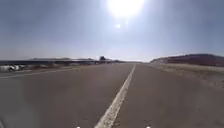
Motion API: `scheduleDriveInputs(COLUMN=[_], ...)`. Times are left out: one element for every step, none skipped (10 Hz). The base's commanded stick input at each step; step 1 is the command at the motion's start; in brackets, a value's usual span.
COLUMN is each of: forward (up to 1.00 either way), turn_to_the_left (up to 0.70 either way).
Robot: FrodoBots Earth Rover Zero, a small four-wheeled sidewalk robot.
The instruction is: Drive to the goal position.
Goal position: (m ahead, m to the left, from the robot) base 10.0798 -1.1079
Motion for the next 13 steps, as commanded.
scheduleDriveInputs(forward=[0.7,0.7,0.7,0.7,0.7,0.7,0.7,0.7,0.7,0.7,0.7,0.7,0.7], turn_to_the_left=[0.0,0.0,0.0,0.0,0.0,0.0,0.0,0.0,0.0,0.0,0.0,-0.01,-0.12])
